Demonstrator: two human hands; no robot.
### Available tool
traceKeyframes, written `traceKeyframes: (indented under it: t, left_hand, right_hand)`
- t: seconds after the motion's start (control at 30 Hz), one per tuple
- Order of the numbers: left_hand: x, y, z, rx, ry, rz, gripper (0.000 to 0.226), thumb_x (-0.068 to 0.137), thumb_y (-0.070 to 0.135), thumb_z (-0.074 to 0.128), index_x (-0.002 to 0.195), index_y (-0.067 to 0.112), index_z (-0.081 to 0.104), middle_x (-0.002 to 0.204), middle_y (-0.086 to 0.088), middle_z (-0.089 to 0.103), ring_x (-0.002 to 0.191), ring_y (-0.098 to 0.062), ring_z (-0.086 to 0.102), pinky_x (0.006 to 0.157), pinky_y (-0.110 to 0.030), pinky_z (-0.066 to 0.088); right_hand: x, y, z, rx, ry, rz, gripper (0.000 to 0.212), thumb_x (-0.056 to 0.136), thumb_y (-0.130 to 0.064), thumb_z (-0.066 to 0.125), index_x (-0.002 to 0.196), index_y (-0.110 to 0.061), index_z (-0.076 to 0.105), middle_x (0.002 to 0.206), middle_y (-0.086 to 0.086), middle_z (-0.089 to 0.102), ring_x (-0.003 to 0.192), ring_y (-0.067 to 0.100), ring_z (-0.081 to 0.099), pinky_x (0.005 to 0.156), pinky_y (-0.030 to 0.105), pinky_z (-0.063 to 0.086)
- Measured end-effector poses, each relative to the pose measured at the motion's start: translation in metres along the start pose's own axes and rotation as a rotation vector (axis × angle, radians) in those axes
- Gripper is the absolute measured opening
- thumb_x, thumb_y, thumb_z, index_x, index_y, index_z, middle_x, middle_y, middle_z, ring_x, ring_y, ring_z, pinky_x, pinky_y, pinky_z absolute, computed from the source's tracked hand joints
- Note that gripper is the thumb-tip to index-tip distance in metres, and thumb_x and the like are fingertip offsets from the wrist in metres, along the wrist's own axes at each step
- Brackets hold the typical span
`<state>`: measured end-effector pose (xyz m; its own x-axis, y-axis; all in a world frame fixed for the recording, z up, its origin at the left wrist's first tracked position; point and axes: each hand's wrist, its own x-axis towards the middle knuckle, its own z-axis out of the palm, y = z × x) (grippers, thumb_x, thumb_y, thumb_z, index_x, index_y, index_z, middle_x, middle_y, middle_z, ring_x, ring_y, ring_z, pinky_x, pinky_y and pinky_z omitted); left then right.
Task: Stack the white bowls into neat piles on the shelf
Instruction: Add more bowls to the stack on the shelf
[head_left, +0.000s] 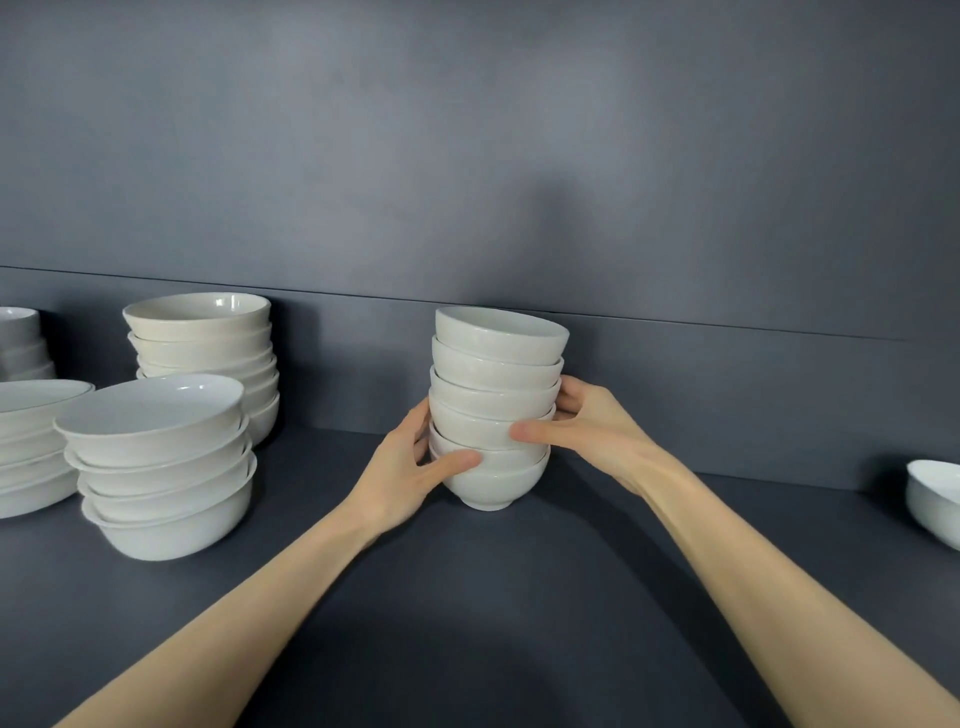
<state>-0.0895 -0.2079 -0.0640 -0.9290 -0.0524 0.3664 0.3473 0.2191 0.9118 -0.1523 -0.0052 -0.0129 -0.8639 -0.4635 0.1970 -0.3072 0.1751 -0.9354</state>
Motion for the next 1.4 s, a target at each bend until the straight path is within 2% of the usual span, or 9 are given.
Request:
traceKeyframes:
  t: [0.57, 0.73, 0.83, 0.9, 1.03, 1.1, 1.23, 1.3, 1.4]
  left_hand:
    - [0.002, -0.003, -0.004, 0.018, -0.022, -0.026, 0.072, 0.067, 0.032, 0.074, 0.132, 0.027, 0.042, 0.131, 0.011, 0.057, 0.119, -0.003, 0.056, 0.101, -0.025, 0.046]
    - [-0.001, 0.003, -0.003, 0.02, -0.065, -0.026, 0.065, 0.073, 0.028, 0.071, 0.132, 0.03, 0.042, 0.126, 0.02, 0.058, 0.117, 0.005, 0.054, 0.091, -0.013, 0.047]
    - [0.0, 0.01, -0.003, 0.018, -0.024, -0.003, 0.041, 0.082, 0.02, 0.067, 0.112, 0.04, 0.047, 0.112, 0.03, 0.057, 0.105, 0.019, 0.054, 0.08, -0.004, 0.044]
    - [0.004, 0.017, -0.004, 0.014, 0.031, 0.025, 0.039, 0.084, 0.017, 0.067, 0.107, 0.041, 0.047, 0.111, 0.03, 0.056, 0.101, 0.023, 0.053, 0.077, -0.002, 0.043]
    - [0.021, 0.036, -0.006, 0.011, 0.087, 0.085, 0.054, 0.078, 0.022, 0.074, 0.123, 0.029, 0.044, 0.118, 0.026, 0.055, 0.105, 0.02, 0.052, 0.081, -0.005, 0.044]
    - [0.028, 0.043, -0.005, 0.019, 0.082, 0.096, 0.065, 0.073, 0.029, 0.08, 0.127, 0.026, 0.044, 0.12, 0.022, 0.058, 0.106, 0.016, 0.055, 0.082, -0.007, 0.046]
    - [0.035, 0.046, -0.002, 0.036, 0.126, 0.092, 0.073, 0.062, 0.043, 0.078, 0.126, 0.027, 0.045, 0.117, 0.022, 0.06, 0.103, 0.013, 0.057, 0.079, -0.007, 0.047]
    - [0.035, 0.046, -0.001, 0.025, 0.149, 0.085, 0.07, 0.062, 0.041, 0.077, 0.124, 0.027, 0.046, 0.114, 0.021, 0.06, 0.1, 0.014, 0.058, 0.076, -0.005, 0.047]
    - [0.034, 0.044, -0.002, 0.037, 0.17, 0.077, 0.071, 0.061, 0.043, 0.076, 0.124, 0.025, 0.048, 0.114, 0.021, 0.061, 0.102, 0.011, 0.058, 0.076, -0.006, 0.047]
  right_hand:
    - [0.005, 0.0, -0.003, -0.031, -0.012, -0.019, 0.059, 0.066, -0.01, 0.085, 0.12, -0.018, 0.061, 0.111, -0.008, 0.071, 0.101, 0.007, 0.068, 0.085, 0.021, 0.054]
    - [0.004, -0.002, -0.003, -0.064, -0.03, -0.014, 0.058, 0.068, -0.014, 0.084, 0.121, -0.019, 0.059, 0.113, -0.009, 0.07, 0.101, 0.004, 0.067, 0.08, 0.015, 0.054]
    - [0.003, -0.009, -0.006, -0.1, -0.043, -0.015, 0.062, 0.072, -0.02, 0.082, 0.128, -0.021, 0.055, 0.12, -0.01, 0.066, 0.104, 0.0, 0.063, 0.078, 0.013, 0.051]
    - [0.003, -0.017, -0.009, -0.107, 0.016, -0.05, 0.068, 0.074, -0.029, 0.079, 0.135, -0.021, 0.049, 0.126, -0.01, 0.061, 0.11, -0.004, 0.057, 0.086, 0.015, 0.048]
    - [0.007, -0.037, -0.014, -0.054, 0.12, -0.101, 0.077, 0.075, -0.036, 0.076, 0.142, -0.021, 0.041, 0.136, -0.007, 0.052, 0.118, 0.001, 0.05, 0.104, 0.031, 0.043]
    - [0.008, -0.045, -0.012, -0.057, 0.109, -0.116, 0.063, 0.079, -0.032, 0.074, 0.135, -0.024, 0.046, 0.132, -0.008, 0.052, 0.109, -0.003, 0.052, 0.099, 0.025, 0.043]
    - [0.014, -0.048, -0.011, -0.08, 0.12, -0.129, 0.081, 0.08, -0.033, 0.074, 0.147, -0.016, 0.033, 0.138, -0.002, 0.05, 0.116, 0.006, 0.047, 0.102, 0.026, 0.041]
    - [0.014, -0.05, -0.011, -0.077, 0.12, -0.138, 0.078, 0.079, -0.032, 0.075, 0.146, -0.017, 0.037, 0.134, -0.002, 0.054, 0.116, 0.008, 0.052, 0.104, 0.03, 0.043]
    - [0.015, -0.051, -0.01, -0.049, 0.12, -0.159, 0.059, 0.079, -0.025, 0.076, 0.132, -0.017, 0.051, 0.118, -0.008, 0.063, 0.104, 0.001, 0.061, 0.091, 0.019, 0.05]
